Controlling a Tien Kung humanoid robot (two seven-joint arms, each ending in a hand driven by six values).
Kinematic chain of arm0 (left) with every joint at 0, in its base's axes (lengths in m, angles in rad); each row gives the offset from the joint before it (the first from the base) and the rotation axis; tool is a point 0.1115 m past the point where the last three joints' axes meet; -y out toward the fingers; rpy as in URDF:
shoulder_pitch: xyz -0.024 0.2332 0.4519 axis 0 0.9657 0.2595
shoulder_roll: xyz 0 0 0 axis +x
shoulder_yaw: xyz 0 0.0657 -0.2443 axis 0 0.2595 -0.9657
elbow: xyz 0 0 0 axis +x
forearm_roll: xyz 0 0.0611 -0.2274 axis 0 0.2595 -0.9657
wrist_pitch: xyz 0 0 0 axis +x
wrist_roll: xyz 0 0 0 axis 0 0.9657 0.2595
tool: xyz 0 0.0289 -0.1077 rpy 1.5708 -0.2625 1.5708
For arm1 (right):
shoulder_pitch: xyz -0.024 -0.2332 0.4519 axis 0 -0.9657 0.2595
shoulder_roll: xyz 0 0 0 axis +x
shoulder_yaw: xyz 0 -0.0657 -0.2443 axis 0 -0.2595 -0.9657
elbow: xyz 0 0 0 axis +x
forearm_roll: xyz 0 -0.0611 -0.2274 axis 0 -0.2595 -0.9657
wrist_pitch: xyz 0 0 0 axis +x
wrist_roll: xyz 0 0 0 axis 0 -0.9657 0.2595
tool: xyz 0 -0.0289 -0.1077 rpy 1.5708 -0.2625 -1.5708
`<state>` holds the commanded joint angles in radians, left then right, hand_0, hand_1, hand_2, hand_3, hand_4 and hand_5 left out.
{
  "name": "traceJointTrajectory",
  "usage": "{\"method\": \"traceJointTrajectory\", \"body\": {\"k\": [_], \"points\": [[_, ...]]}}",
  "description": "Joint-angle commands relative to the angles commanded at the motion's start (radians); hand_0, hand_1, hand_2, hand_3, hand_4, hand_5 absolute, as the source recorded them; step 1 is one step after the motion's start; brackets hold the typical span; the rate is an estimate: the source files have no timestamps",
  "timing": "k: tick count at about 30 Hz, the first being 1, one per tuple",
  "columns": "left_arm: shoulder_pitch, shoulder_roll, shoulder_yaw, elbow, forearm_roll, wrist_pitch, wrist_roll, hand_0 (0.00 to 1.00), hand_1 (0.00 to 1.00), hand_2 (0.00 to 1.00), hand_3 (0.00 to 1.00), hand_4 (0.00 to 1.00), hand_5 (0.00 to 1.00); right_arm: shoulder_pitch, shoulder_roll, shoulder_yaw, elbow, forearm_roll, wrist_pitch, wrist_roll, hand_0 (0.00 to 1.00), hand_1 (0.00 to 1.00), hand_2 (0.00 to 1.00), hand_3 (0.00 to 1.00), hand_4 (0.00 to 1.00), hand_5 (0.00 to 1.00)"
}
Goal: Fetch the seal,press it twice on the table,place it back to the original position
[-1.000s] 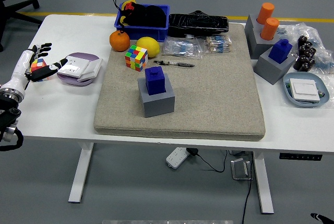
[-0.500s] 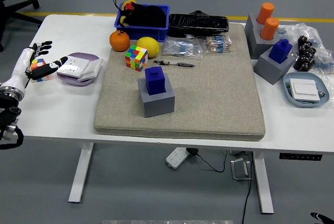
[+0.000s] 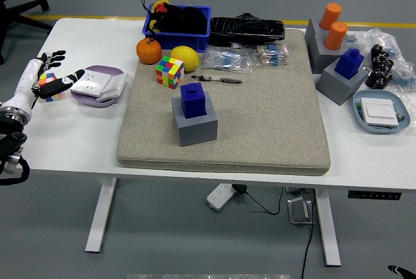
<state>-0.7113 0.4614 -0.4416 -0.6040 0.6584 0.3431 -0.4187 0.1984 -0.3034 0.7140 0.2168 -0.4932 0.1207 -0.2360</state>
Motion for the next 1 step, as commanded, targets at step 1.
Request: {"method": "traceJointTrajectory", "body": {"k": [1], "points": [[0.000,0.000,0.001,0.000,0.001,0.000,0.000,0.921,0.842,0.851,0.842,0.880,0.406,0.000,0.001,0.000,-0.001,0.000,0.000,0.000,0.853,0.766,0.705,0.739,0.788,0.563]]}}
